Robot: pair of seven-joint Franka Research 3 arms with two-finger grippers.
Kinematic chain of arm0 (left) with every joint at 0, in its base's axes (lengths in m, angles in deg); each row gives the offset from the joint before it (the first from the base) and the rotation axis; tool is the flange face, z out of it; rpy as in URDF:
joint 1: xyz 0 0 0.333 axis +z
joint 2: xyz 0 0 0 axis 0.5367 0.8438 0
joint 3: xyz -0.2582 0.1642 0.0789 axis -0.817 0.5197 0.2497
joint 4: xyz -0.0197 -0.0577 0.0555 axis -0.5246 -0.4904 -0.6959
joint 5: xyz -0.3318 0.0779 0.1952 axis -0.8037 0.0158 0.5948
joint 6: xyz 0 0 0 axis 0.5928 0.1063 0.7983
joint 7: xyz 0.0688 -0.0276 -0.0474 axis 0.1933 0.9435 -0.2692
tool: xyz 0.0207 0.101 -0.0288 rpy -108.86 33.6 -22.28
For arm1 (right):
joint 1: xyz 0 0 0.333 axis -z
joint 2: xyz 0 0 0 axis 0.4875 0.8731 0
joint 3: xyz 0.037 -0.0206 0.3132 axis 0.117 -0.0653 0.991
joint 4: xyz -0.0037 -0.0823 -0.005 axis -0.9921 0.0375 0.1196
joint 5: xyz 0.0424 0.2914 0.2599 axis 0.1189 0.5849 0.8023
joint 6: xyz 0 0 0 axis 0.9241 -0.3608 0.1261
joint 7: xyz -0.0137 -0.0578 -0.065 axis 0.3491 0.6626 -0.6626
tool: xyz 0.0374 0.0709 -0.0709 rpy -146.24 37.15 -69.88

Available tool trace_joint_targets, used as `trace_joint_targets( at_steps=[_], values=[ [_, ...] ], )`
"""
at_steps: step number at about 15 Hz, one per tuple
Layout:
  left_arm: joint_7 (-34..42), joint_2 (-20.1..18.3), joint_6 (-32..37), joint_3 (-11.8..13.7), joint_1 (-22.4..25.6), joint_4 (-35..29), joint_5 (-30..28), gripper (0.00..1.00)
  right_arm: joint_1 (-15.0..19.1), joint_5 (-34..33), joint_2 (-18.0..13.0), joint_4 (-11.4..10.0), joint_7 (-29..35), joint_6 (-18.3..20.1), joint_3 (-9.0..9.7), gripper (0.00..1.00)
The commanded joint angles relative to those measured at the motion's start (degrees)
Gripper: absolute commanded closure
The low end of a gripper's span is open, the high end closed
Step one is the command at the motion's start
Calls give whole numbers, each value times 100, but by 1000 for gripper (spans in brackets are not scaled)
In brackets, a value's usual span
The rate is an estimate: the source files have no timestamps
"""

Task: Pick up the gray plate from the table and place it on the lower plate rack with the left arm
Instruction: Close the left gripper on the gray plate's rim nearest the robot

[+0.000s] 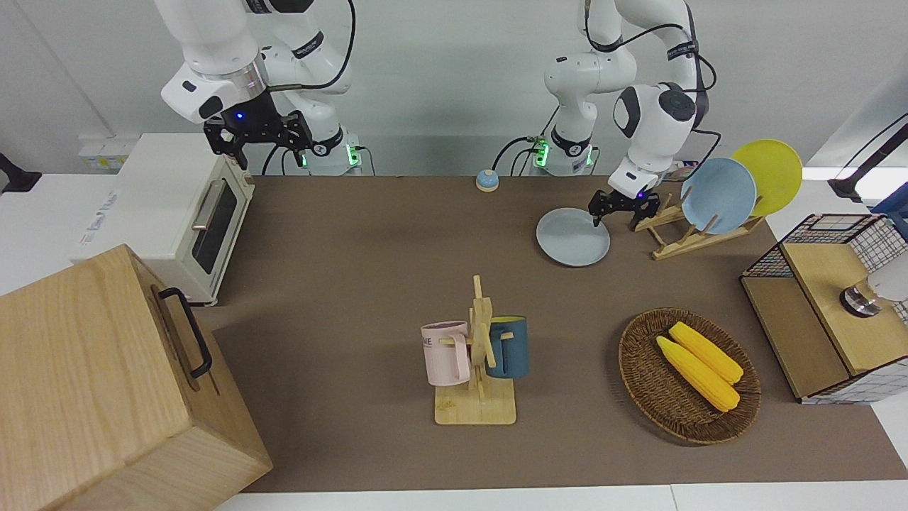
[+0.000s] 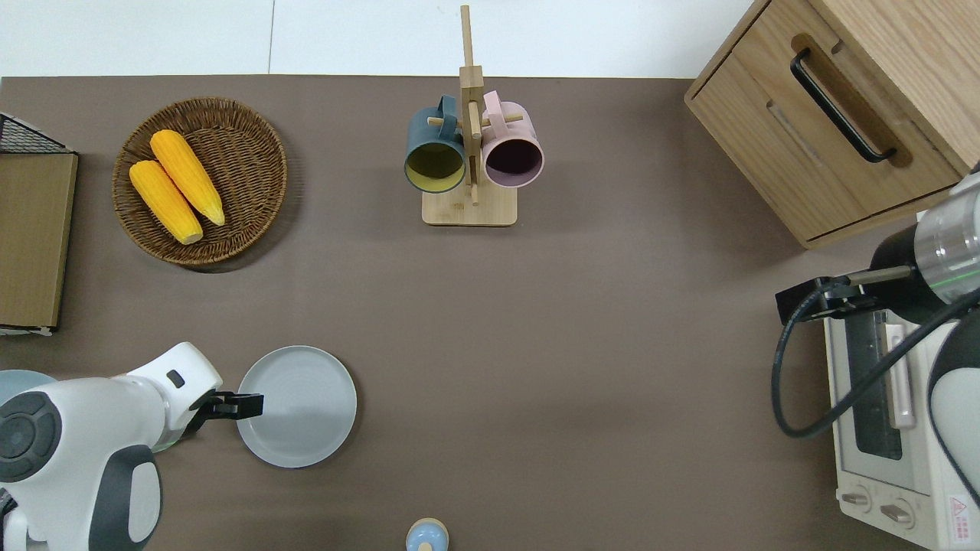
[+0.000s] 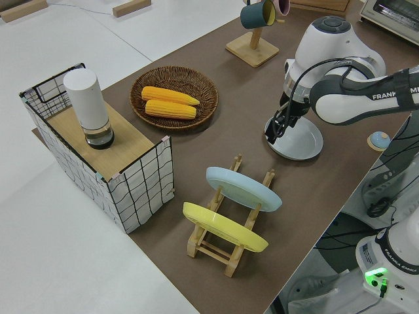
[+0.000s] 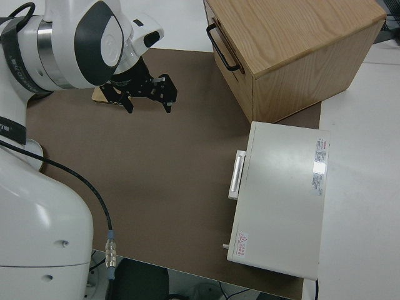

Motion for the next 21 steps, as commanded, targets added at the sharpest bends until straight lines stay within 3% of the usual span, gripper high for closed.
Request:
trace_joint_targets(
  at_steps=[1, 13, 14, 18, 21],
  values=[
    [19, 89, -475, 24, -6, -281, -80, 9, 139, -37, -12, 43, 68, 74, 124, 17],
    [-69, 625, -924, -29, -67, -396, -80, 36, 139, -37, -12, 43, 68, 66, 124, 17],
    [-69, 634, -924, -29, -67, -387, -80, 98, 139, -37, -12, 43, 68, 74, 124, 17],
    [-69, 687, -1020, -29, -58, -387, -80, 518, 139, -37, -12, 43, 68, 66, 124, 17],
    [-60, 740, -1021, -29, -58, -378, -80, 928, 139, -37, -12, 43, 68, 66, 123, 17]
  ],
)
